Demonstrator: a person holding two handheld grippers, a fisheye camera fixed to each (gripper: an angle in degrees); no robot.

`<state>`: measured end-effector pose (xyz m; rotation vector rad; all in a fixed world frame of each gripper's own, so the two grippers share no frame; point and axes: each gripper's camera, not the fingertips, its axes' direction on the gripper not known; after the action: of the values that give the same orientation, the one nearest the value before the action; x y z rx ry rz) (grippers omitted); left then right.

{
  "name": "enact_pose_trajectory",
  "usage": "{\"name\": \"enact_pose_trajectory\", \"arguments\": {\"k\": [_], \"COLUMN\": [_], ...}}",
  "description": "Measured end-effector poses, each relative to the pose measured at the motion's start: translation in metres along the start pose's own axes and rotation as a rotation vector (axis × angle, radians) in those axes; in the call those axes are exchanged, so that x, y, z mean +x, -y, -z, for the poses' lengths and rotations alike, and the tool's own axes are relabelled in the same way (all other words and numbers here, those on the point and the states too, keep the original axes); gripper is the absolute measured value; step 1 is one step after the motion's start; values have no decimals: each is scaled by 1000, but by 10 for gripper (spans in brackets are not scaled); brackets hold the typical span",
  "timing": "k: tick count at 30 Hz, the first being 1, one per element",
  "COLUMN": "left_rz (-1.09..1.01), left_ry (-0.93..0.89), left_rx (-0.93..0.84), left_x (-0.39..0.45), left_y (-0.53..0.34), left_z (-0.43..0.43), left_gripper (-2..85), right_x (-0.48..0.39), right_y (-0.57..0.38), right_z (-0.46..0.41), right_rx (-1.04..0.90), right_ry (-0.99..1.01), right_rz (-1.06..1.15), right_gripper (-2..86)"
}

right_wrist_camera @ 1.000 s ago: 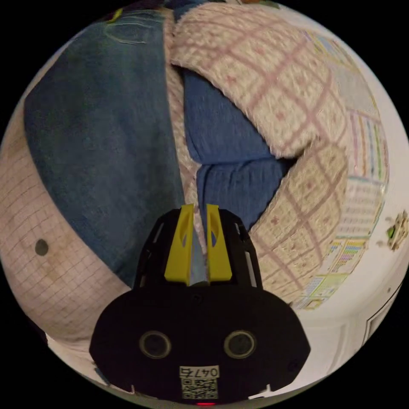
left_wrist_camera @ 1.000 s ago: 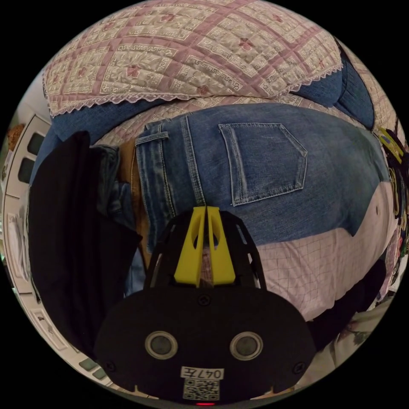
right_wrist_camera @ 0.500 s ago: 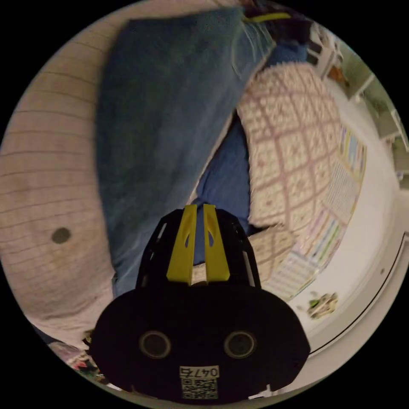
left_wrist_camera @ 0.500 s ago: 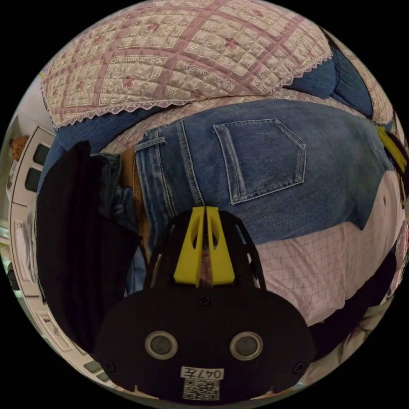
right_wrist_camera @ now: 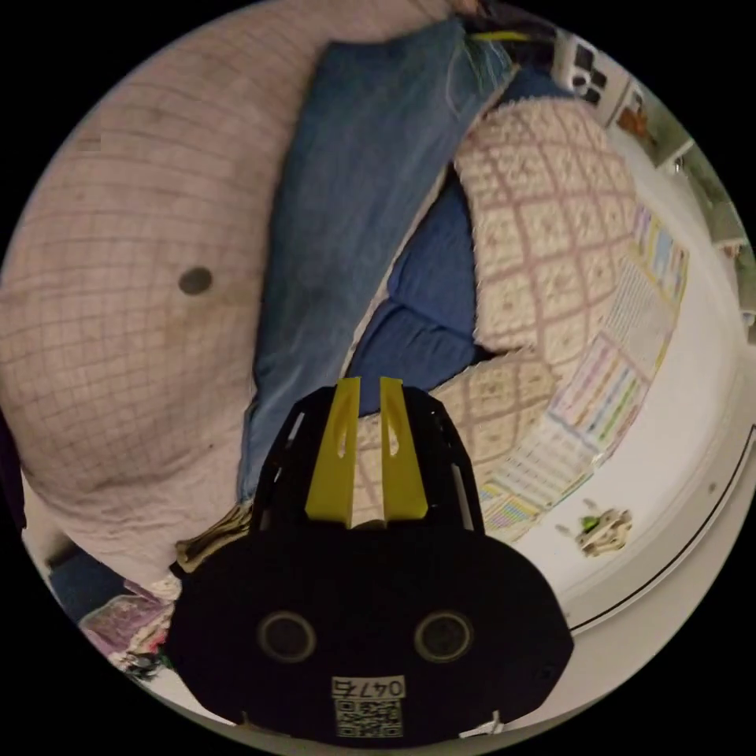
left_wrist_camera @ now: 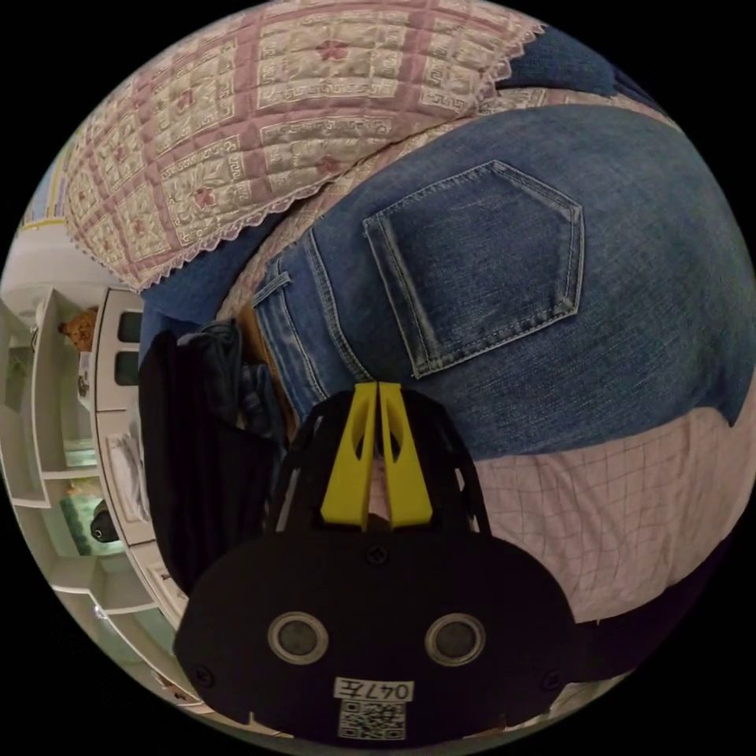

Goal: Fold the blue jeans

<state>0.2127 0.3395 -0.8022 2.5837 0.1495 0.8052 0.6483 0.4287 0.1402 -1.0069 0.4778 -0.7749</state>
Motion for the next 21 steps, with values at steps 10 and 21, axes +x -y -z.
{"name": "enact_pose_trajectory", "arguments": {"k": [10, 21], "left_rz": [66, 19], "left_ry": [-253, -424], "left_rx": [124, 136], "left_x": [-50, -88], "left_y": [-22, -30], "left_z": [-28, -81], "left_gripper": [-7, -6], "right_x": [33, 18], "right_y": [-76, -103], "right_z": [-185, -296], "right_rx": [-45, -122], "right_ry": [640, 873], "right_rz": [-370, -328], "right_gripper": [21, 18]}}
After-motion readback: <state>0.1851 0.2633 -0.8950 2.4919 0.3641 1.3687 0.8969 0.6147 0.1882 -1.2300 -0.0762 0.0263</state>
